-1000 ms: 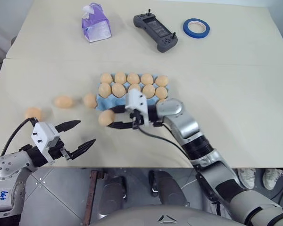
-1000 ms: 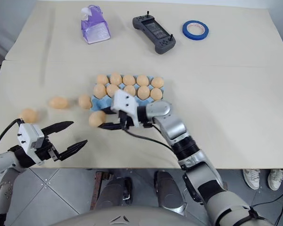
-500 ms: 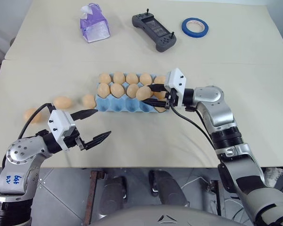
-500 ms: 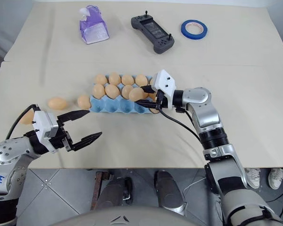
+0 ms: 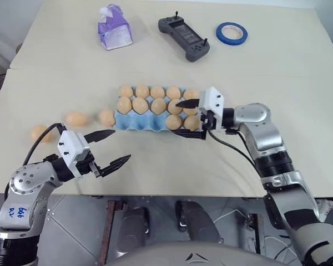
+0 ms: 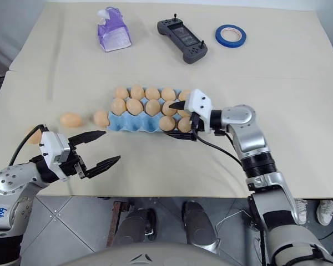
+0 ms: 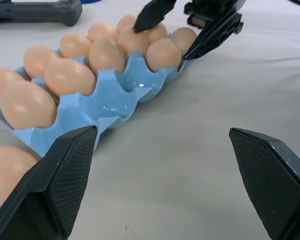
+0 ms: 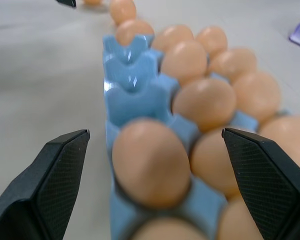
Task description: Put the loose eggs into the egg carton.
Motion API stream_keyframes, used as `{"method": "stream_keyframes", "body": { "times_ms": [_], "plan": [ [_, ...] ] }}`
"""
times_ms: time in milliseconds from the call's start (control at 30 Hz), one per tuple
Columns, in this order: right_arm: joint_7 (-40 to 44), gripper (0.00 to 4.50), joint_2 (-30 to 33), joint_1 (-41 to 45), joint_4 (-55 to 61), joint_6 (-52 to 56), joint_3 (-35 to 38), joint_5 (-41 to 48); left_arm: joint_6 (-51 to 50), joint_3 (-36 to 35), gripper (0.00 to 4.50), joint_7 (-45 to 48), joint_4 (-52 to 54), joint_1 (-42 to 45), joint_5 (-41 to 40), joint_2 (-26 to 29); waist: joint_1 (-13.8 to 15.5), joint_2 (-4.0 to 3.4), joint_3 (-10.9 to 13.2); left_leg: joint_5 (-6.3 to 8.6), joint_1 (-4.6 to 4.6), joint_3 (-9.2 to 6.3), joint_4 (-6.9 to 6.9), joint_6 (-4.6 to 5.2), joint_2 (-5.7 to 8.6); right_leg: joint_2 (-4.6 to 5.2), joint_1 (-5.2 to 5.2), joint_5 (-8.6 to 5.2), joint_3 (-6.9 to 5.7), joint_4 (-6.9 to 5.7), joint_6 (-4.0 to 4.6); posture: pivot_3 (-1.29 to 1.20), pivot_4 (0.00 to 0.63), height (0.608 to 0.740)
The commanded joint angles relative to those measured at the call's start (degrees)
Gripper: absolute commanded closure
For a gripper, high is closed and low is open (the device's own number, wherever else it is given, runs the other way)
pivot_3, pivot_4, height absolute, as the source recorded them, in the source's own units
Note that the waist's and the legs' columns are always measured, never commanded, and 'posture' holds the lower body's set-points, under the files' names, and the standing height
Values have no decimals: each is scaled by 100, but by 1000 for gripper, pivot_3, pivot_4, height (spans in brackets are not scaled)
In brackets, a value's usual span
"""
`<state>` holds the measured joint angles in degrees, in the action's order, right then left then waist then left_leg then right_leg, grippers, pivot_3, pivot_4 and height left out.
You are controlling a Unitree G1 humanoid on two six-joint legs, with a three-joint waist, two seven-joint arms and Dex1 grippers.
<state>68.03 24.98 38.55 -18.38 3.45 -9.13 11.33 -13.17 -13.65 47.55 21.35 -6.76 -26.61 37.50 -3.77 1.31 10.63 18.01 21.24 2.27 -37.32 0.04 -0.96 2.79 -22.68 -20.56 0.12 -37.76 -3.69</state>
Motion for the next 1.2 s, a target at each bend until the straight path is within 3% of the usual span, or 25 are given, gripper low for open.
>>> {"method": "stream_keyframes", "body": {
  "times_ms": [33,200,333,600,800,1033,1200],
  "plan": [
    [412,11,347,-420,741,-244,419,544,137,-291,0,-197,48,-78,8,-90,55,0,0,0,0,0,3,0,0,0,0,0,0,1,0,0,150,740],
    [532,11,768,-1528,1451,-220,814,971,153,-656,0,-371,-159,-386,2,-169,110,0,0,4,1,-3,4,6,0,0,6,0,-3,12,0,0,150,740],
    [297,11,488,-2447,1862,-272,1370,1678,305,-1209,0,-654,-410,-796,2,-340,109,0,0,6,-2,-3,6,9,0,0,12,0,-2,21,0,0,150,740],
    [89,11,169,-2985,2244,-275,1040,1713,288,-1562,0,-1258,-489,-910,1,-755,101,0,0,-28,-20,-6,2,-1,0,1,27,10,0,14,18,0,150,740],
    [-104,11,-9,-2946,1991,-576,808,1347,132,-1053,0,-1540,-659,-104,356,-615,223,0,0,-40,-19,-8,1,-2,2,4,24,17,-3,10,25,0,150,740],
    [-179,11,47,-2980,2014,-602,722,1246,-7,-356,0,-1877,-1832,1651,831,-651,224,1,0,-41,-8,-11,6,-2,6,5,16,20,-13,9,20,0,150,740],
    [-245,11,66,-3007,2038,-629,734,1190,-26,74,0,-1808,-2585,2431,1015,-779,201,1,0,-40,-8,-9,6,-2,6,4,12,24,-14,5,12,0,150,740]
  ]
}}
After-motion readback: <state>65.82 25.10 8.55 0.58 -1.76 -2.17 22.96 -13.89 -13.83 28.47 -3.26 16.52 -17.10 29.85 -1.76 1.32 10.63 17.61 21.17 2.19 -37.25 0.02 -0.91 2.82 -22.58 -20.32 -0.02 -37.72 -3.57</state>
